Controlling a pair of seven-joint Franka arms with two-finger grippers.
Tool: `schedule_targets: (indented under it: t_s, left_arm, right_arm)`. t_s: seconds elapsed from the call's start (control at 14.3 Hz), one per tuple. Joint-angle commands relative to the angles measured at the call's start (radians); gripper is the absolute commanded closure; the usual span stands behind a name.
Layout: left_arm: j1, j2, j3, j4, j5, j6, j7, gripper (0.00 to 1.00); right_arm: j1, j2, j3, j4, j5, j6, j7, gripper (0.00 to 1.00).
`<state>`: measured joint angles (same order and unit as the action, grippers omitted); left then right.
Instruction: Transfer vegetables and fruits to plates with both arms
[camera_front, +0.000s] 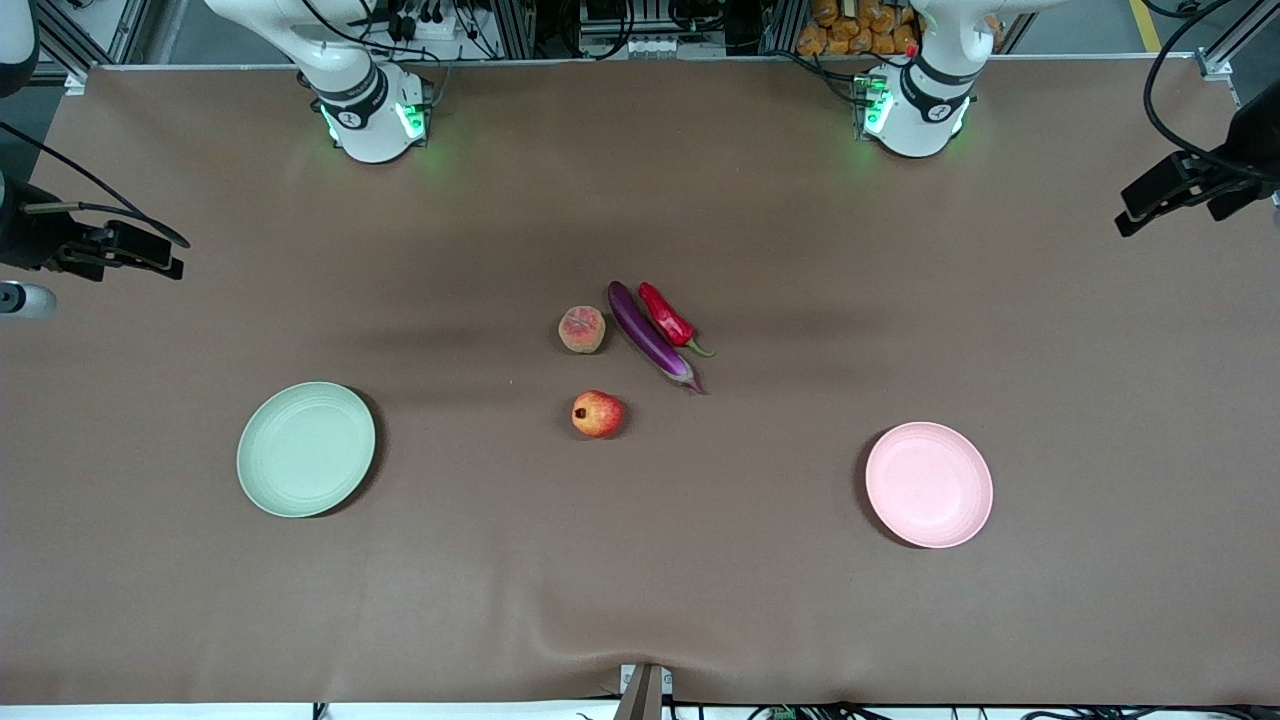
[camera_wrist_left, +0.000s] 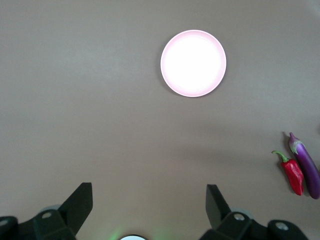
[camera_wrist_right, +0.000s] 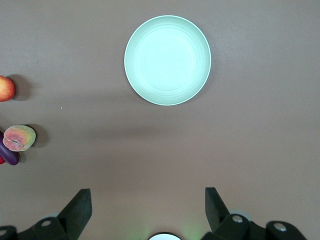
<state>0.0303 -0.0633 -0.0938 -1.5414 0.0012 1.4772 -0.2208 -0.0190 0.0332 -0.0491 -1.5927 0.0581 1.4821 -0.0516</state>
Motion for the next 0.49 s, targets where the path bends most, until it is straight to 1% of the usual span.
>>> schedule_targets:
  t_s: [0.0, 0.07, 0.14, 0.28, 0.35, 0.42]
  left_arm:
    - [-0.024, 0.037, -0.085, -0.020, -0.004, 0.006, -0.082, 0.00]
    - [-0.038, 0.066, -0.121, -0.041, -0.004, 0.026, -0.180, 0.00]
    - [-0.056, 0.086, -0.166, -0.078, -0.001, 0.079, -0.293, 0.00]
    - [-0.102, 0.138, -0.248, -0.155, 0.013, 0.234, -0.540, 0.00]
    - [-0.137, 0.178, -0.273, -0.172, 0.013, 0.302, -0.660, 0.00]
    - [-0.188, 0.232, -0.280, -0.172, 0.016, 0.352, -0.775, 0.00]
  right_arm:
    - [-0.006, -0.003, 0.008, -0.001, -0.012, 0.001, -0.011, 0.00]
    - [-0.004, -0.002, 0.008, -0.001, -0.012, 0.001, -0.010, 0.00]
    - [-0.001, -0.002, 0.009, -0.004, -0.012, 0.003, -0.008, 0.00]
    - [0.002, 0.007, 0.009, -0.004, -0.012, 0.009, -0.005, 0.00]
    - [0.002, 0.011, 0.011, -0.004, -0.012, 0.015, -0.002, 0.00]
    - [0.013, 0.019, 0.011, -0.006, -0.011, 0.018, 0.001, 0.00]
